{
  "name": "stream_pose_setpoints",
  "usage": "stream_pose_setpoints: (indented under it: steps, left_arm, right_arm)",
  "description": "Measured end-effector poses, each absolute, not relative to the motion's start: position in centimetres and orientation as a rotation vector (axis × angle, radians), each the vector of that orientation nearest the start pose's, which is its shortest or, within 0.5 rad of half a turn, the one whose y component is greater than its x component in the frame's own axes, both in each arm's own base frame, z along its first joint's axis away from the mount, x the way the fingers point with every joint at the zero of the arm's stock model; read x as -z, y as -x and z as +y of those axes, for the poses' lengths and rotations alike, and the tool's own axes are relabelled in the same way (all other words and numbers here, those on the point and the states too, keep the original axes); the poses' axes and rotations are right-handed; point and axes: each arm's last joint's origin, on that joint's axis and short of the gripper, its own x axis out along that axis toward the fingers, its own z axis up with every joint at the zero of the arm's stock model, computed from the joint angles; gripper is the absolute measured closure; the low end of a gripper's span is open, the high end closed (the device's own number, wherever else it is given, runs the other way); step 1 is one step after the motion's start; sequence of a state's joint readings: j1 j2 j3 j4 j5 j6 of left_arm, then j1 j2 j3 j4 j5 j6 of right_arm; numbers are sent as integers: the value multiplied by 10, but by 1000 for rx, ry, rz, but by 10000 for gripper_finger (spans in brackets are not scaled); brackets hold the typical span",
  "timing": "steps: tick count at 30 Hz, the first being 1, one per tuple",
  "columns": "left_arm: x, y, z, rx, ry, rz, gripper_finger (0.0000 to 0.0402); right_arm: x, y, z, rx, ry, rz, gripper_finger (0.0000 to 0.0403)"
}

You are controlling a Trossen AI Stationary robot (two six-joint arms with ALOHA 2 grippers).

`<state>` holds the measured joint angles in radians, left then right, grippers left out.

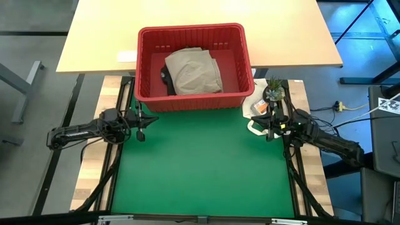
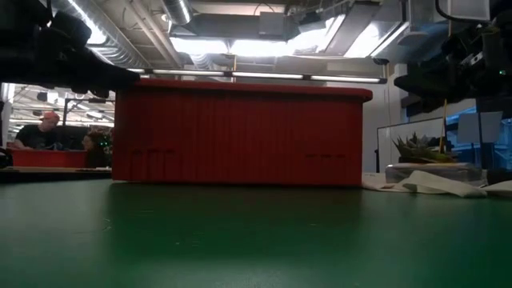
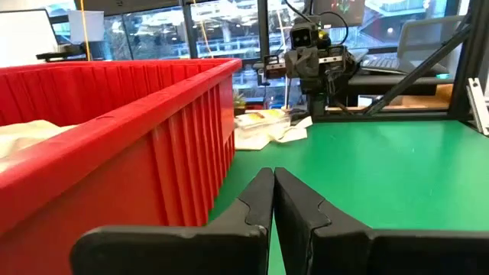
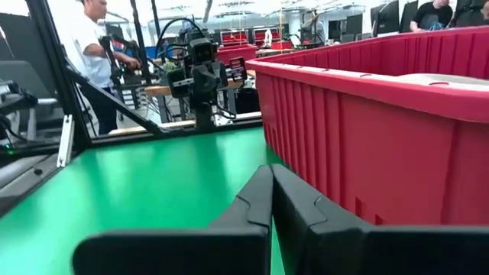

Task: Fold Laundry from Bin
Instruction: Return to Home Position

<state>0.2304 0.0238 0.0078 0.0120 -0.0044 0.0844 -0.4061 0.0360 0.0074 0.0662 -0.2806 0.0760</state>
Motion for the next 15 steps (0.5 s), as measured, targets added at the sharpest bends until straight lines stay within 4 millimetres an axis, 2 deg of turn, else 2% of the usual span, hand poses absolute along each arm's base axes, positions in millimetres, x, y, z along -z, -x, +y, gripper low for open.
stream_pose_setpoints:
  steps: [15]
  left_arm:
    - [-165,-96,23,-236,-91,18,393]
  right_arm:
    - [-168,-94,-32,143,-65,-22,395]
